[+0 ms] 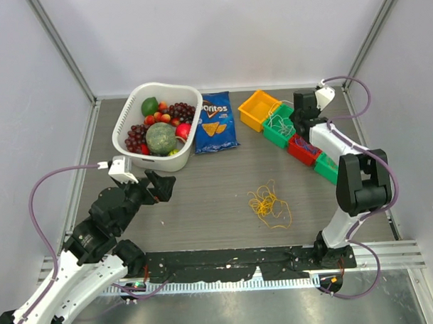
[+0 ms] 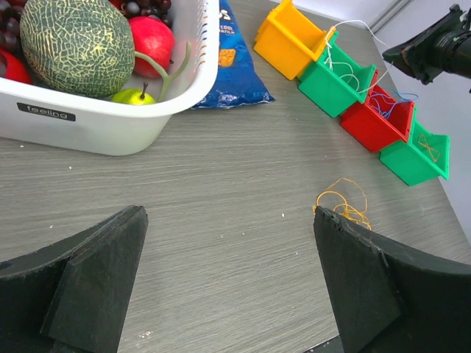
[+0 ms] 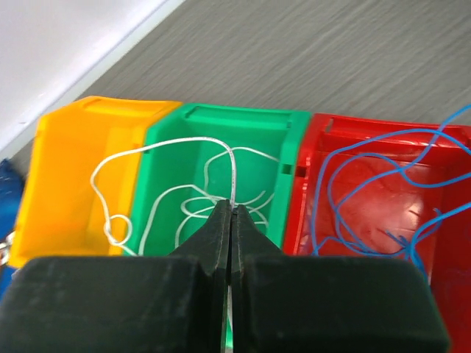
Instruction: Untangle the cables
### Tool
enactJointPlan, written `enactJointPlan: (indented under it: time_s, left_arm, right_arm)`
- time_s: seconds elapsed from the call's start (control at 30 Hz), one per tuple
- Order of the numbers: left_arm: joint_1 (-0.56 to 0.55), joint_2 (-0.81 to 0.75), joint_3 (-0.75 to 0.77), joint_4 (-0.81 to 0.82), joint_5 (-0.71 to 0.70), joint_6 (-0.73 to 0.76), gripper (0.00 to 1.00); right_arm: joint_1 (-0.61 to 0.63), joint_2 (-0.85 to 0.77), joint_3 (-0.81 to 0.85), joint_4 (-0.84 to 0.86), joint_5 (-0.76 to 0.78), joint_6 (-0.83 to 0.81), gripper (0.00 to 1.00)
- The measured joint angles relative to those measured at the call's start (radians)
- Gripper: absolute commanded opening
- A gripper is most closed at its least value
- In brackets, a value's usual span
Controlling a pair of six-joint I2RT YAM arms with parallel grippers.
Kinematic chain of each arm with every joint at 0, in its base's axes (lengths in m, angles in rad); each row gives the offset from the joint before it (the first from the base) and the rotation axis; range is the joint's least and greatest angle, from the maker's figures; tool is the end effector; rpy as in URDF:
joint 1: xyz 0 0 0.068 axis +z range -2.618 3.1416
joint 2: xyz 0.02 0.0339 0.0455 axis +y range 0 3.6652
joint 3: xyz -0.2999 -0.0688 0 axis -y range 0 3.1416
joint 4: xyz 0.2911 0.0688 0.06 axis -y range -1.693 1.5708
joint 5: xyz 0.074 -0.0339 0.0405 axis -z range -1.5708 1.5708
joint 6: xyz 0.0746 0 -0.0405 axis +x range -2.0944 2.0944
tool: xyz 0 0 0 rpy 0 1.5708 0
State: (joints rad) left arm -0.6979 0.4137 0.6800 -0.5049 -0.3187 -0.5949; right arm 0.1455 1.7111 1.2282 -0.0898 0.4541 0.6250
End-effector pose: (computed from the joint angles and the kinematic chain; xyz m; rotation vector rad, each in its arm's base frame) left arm 0.1309 -0.0792 0.3343 -0.1365 1.8376 -0.6308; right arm 0.4660 0.0352 0.2520 0.7423 1.9425 -0.0191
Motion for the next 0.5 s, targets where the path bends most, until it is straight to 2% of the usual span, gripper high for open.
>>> enactJointPlan:
  time_s: [0.27, 0.33, 0.37, 0.4, 0.47, 0.5]
  left_arm:
    - [0.000, 0.003, 0.000, 0.000, 0.000, 0.000, 1.00]
    - [0.000, 0.004, 0.000, 0.000, 0.000, 0.000, 1.00]
    - [0.000, 0.004, 0.000, 0.000, 0.000, 0.000, 1.00]
    - [0.000, 0.005, 0.000, 0.000, 0.001, 0.000, 1.00]
    - [0.000, 0.006, -0.002, 0.001, 0.001, 0.000, 1.00]
    - [0.000, 0.008, -0.003, 0.001, 0.001, 0.000, 1.00]
  right_arm:
    - [0.015, 0.042, -0.073, 0.053, 0.026, -0.044, 0.03]
    - [0.030, 0.037, -0.109, 0.076, 0.016, -0.057, 0.11]
    - [0.037, 0.035, -0.119, 0.077, 0.011, -0.063, 0.20]
    - [0.043, 0.029, -0.134, 0.084, 0.004, -0.074, 0.25]
    - [0.057, 0.009, -0.159, 0.082, -0.013, -0.101, 0.49]
    - [0.062, -0.002, -0.166, 0.079, -0.024, -0.114, 0.54]
